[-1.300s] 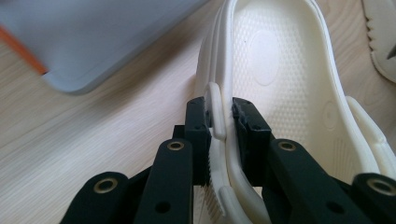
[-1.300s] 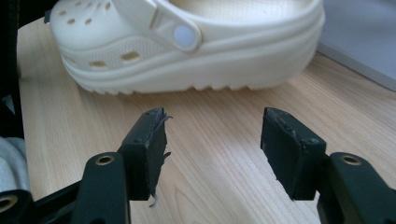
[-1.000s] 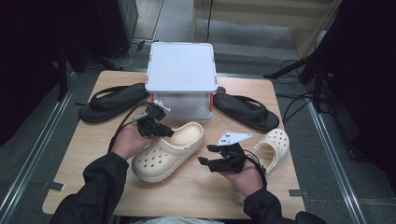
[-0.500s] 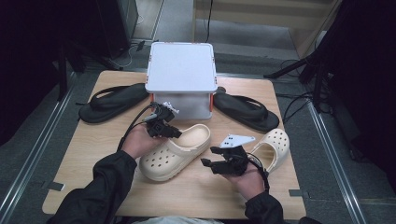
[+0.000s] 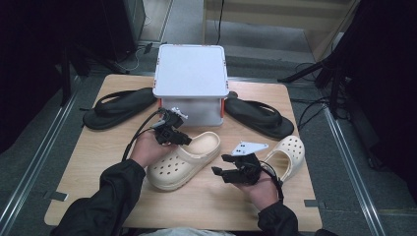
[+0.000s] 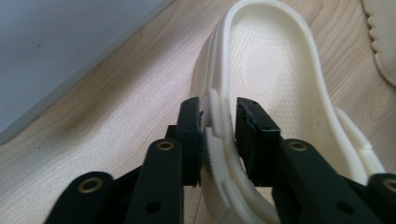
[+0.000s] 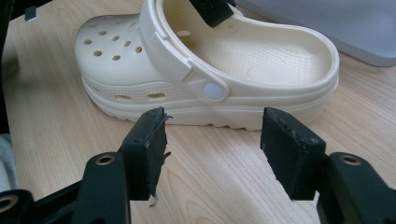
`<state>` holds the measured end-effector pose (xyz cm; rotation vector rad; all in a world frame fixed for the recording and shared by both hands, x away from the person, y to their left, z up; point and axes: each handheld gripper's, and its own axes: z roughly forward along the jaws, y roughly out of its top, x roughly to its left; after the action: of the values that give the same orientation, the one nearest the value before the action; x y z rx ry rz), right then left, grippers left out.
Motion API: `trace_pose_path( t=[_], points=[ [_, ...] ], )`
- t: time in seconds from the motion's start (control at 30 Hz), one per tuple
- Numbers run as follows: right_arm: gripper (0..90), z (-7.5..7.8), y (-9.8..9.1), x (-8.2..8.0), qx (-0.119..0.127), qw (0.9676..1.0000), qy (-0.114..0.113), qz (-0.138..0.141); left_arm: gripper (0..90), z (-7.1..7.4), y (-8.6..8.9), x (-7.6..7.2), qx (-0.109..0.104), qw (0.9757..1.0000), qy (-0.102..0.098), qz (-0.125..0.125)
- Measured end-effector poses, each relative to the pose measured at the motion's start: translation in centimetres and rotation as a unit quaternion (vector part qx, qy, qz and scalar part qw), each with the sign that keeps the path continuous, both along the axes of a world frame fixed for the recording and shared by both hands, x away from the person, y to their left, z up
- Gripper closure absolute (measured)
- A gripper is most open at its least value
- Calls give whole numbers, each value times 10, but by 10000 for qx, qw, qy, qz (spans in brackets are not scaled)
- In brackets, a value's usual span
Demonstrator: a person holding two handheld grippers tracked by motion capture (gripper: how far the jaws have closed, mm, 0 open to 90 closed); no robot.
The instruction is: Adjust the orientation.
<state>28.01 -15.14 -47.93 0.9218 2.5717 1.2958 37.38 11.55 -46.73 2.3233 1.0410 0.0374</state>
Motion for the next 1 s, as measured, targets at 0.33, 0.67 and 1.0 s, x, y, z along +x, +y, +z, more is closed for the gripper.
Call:
trace_pose_path(
  t=[0.33, 0.67, 1.0],
  points=[
    [419, 2, -4, 1, -12, 10000, -62, -44, 498, 16, 11, -6, -212, 9992, -271, 222],
    [487, 5, -6, 4, -25, 9999, -127, -90, 534, 35, 29, -27, -593, 9942, -822, 367],
    [672, 5, -4, 14, -71, 9997, -213, -39, 672, 35, 43, -60, -646, 9920, -918, 583]
  ],
)
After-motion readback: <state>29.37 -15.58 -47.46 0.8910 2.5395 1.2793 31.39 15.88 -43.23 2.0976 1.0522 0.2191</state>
